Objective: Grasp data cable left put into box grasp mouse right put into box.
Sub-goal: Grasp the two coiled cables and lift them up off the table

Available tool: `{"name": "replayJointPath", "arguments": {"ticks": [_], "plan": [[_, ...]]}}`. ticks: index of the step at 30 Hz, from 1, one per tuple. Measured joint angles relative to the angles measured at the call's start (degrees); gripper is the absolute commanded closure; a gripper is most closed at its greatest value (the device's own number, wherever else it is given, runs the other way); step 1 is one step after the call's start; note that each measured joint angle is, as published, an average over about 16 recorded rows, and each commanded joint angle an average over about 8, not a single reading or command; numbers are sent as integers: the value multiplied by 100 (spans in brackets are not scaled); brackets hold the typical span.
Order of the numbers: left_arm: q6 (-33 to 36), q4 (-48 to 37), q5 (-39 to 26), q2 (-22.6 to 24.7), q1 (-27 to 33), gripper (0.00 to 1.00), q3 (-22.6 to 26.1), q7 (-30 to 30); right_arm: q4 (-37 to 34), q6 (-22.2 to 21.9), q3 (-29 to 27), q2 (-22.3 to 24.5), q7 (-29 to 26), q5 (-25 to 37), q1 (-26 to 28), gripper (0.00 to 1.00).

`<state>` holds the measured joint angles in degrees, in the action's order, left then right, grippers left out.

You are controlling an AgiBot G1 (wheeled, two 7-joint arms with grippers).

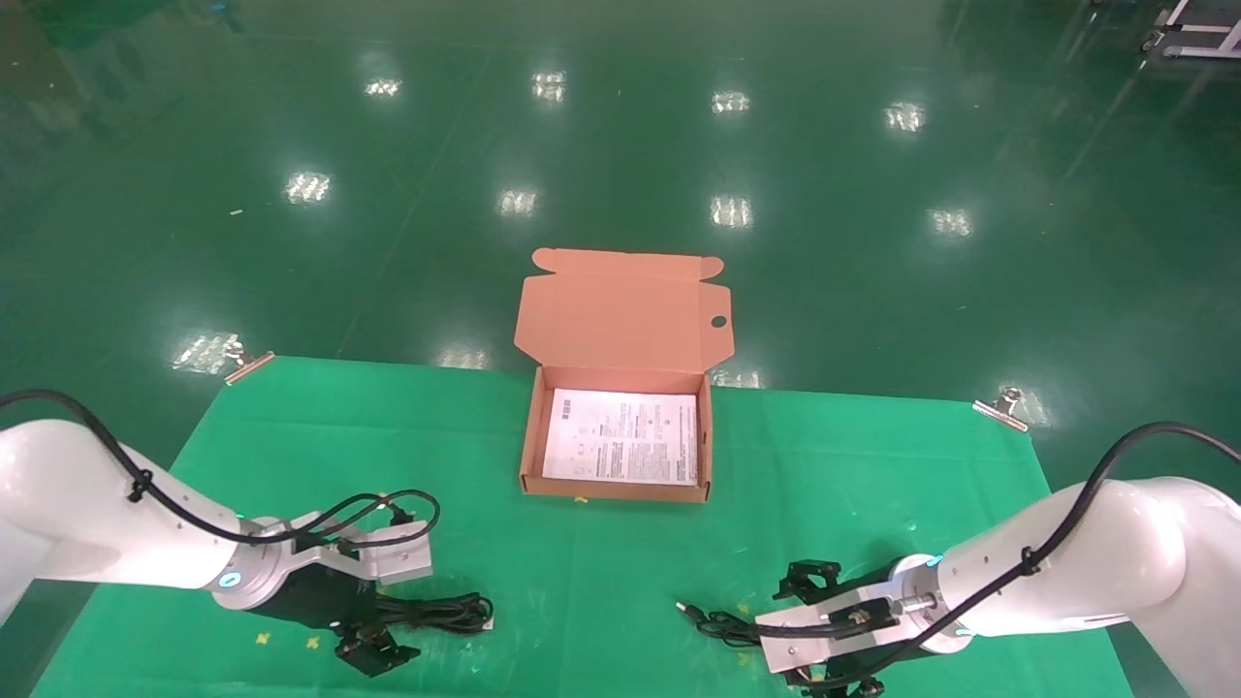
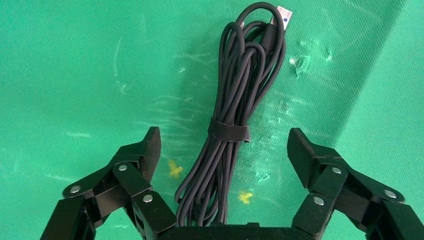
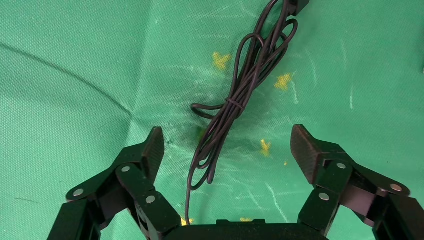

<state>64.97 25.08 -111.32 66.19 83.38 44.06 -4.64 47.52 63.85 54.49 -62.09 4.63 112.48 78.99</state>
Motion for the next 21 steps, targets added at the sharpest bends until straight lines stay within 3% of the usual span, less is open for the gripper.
{"name": "replayJointPath", "arguments": {"ticks": [21], "plan": [[23, 89, -9, -26, -18, 100, 8, -28, 73, 35, -19, 35, -27, -35, 3, 100]]}}
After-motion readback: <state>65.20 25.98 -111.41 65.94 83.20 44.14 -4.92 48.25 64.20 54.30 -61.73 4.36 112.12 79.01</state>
